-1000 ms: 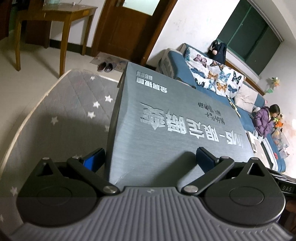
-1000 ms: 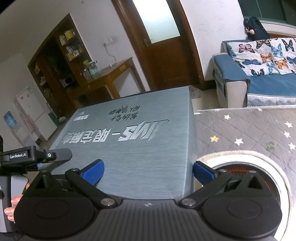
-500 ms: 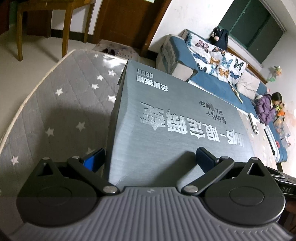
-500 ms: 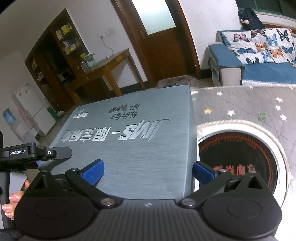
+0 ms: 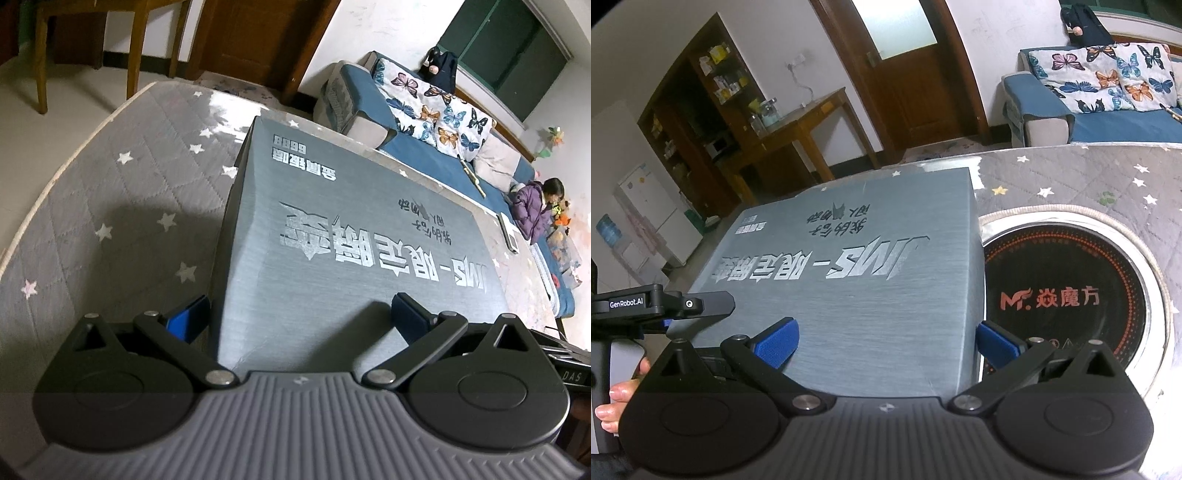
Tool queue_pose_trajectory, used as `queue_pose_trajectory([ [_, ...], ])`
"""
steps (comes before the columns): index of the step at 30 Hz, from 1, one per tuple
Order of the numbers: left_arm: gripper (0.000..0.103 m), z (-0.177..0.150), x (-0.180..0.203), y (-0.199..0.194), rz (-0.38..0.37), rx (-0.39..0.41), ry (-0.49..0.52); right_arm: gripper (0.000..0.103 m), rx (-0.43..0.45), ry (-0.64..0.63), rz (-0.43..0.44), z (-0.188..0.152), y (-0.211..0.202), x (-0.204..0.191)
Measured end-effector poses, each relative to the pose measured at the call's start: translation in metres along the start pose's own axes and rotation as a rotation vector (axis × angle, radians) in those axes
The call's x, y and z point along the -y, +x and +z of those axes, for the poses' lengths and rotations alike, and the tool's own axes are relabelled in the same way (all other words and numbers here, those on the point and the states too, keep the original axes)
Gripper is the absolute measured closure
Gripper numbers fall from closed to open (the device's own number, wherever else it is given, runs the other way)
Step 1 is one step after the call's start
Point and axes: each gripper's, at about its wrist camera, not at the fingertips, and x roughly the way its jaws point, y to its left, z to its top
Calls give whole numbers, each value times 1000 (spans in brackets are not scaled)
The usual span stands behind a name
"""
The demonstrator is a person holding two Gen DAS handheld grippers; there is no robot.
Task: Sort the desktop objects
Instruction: 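Lift the grey lid off the table with both grippers, then carry the grey lid toward the white box with both grippers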
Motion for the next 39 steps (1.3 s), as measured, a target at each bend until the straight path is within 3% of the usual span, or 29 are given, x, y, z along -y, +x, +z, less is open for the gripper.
queue_pose_trajectory([
  [39,0,2,-1,13,24,-18,20,0,-35,-15,3,-4,15,7],
])
